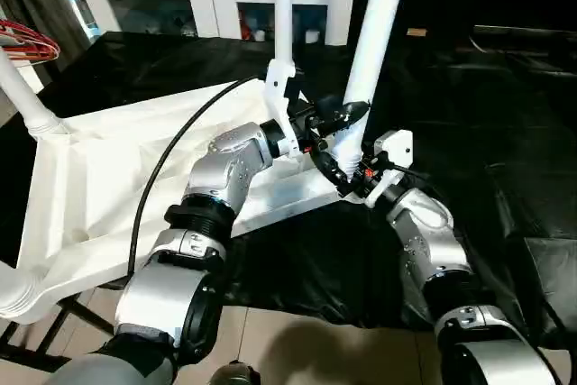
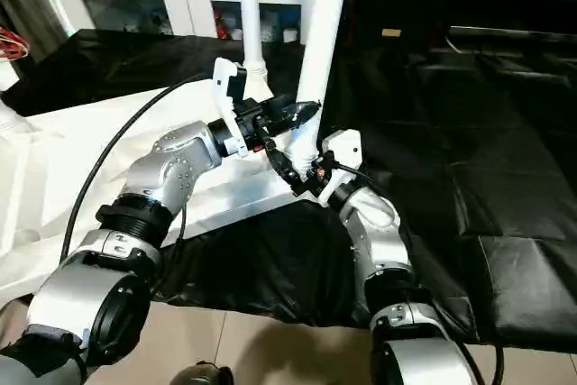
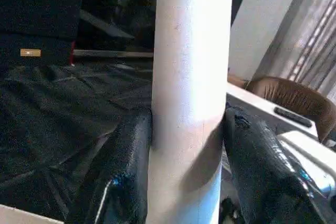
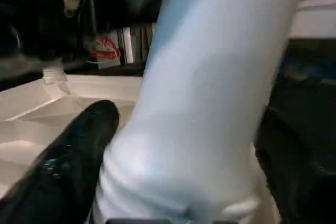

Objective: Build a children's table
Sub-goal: Insert table leg to table base

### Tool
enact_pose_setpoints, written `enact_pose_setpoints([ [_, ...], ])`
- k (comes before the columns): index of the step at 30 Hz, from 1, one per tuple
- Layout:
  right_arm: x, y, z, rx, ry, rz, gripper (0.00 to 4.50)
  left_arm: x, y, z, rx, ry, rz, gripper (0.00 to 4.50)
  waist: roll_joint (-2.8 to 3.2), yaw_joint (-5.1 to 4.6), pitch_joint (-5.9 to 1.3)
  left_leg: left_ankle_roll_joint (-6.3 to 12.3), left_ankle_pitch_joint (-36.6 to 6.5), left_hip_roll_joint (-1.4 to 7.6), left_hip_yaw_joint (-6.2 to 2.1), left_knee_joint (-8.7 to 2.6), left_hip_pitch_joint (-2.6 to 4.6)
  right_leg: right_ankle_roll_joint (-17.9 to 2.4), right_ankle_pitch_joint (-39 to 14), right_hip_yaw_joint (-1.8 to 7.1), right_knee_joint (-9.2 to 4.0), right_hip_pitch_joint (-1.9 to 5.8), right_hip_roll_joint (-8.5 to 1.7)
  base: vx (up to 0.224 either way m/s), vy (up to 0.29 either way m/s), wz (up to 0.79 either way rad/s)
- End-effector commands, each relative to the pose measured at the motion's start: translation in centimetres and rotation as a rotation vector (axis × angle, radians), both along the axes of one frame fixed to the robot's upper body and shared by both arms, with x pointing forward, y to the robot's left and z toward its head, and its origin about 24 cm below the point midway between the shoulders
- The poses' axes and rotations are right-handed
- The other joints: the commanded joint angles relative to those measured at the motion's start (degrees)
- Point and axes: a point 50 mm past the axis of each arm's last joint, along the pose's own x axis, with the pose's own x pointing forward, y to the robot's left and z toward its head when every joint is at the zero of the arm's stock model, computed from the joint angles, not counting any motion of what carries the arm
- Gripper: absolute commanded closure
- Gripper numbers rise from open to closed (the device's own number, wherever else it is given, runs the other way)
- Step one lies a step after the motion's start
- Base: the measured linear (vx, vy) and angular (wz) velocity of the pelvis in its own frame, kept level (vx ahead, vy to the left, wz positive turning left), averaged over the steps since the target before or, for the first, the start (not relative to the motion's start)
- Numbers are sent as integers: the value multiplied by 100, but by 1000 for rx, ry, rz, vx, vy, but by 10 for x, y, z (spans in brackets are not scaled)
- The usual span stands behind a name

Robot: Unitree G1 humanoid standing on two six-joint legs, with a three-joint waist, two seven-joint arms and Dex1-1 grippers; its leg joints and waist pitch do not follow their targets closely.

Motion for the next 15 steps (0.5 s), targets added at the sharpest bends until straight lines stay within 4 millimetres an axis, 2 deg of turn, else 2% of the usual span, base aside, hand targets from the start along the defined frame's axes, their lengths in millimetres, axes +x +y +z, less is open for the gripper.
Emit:
enact_pose_setpoints([
  [1, 0, -3, 5, 3, -13, -1, 1, 1, 3, 7, -19, -22, 4, 257, -75, 13, -462, 680, -965, 258, -65, -296, 96, -1499, -656, 204, -303, 345, -362, 0, 0, 0],
  [8, -1, -12, 9, 16, -13, 0, 0, 2, 9, 6, -28, -18, 41, 257, -83, 15, -461, 703, -942, 253, -67, -289, 90, -1496, -672, 196, -302, 348, -352, 0, 0, 0],
  [9, -3, -13, 12, 42, -3, 32, 0, 3, 11, 7, -30, -19, 53, 257, -105, 16, -459, 720, -937, 249, -63, -288, 86, -1488, -655, 196, -305, 357, -343, 0, 0, 0],
  [12, -11, -14, 16, 87, 35, 146, 0, 5, 15, 6, -23, -26, 76, 257, -84, 55, -473, 822, -882, 269, -77, -275, 87, -1457, -549, 190, -288, 352, -343, 0, 0, 0],
  [15, -17, -17, 18, 107, 83, 231, 0, 5, 16, 6, -16, -30, 74, 257, -73, 62, -475, 801, -892, 284, -81, -268, 86, -1470, -566, 190, -288, 339, -344, 0, 0, 0],
])
